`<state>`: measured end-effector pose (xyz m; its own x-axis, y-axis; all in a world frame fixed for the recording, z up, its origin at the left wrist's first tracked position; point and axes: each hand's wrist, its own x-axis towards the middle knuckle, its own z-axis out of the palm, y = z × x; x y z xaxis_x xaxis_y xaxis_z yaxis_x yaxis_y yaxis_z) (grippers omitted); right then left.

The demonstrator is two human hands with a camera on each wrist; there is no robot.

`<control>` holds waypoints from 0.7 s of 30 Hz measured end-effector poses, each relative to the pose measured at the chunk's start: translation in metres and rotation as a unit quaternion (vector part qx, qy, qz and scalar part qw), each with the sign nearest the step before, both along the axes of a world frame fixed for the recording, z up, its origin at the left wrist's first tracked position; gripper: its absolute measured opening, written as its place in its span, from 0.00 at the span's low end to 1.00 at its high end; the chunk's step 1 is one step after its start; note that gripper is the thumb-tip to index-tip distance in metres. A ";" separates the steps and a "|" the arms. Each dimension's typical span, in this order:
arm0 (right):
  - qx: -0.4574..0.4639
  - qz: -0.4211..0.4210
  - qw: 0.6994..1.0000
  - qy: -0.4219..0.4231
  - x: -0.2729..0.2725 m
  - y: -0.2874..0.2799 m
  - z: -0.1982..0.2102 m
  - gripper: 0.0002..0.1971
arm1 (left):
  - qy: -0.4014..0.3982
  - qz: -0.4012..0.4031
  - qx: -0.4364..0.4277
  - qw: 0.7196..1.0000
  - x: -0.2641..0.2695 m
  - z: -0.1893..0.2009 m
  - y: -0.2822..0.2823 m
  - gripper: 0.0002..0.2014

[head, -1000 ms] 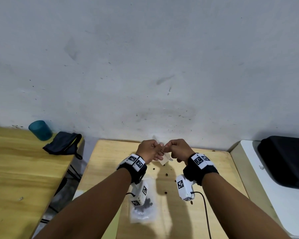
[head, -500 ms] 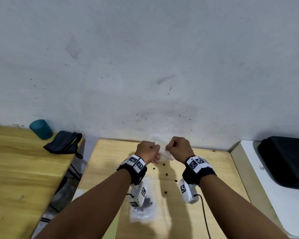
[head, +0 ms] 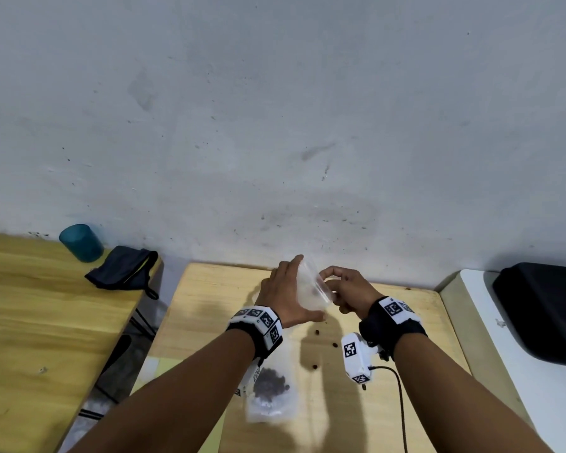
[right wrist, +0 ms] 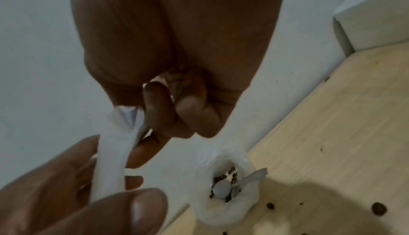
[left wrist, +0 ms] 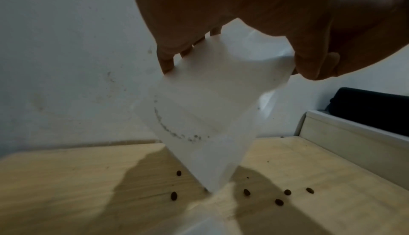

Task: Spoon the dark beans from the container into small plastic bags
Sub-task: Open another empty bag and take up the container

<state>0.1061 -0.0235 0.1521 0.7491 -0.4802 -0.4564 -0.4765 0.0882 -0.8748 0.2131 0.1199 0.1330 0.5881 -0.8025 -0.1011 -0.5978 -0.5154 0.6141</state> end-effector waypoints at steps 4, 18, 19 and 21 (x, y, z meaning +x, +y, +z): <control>-0.007 0.065 0.997 0.035 -0.004 0.000 0.002 0.14 | -0.042 -0.045 0.022 0.998 -0.001 -0.002 0.001 0.61; -0.277 0.115 0.953 0.050 0.008 0.011 -0.025 0.08 | -0.045 -0.102 0.007 0.994 -0.006 -0.022 0.010 0.54; -0.277 0.112 0.952 0.064 0.008 0.010 -0.027 0.12 | -0.037 -0.100 0.001 0.994 -0.005 -0.025 0.011 0.52; -0.270 0.119 0.952 0.085 0.008 0.012 -0.029 0.14 | -0.003 -0.080 -0.022 0.997 -0.004 -0.031 0.011 0.48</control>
<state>0.1146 -0.0114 0.1230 0.8032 -0.5051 -0.3159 -0.5658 -0.4810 -0.6697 0.2089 0.1311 0.1020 0.4523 -0.8898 -0.0606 -0.6742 -0.3856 0.6300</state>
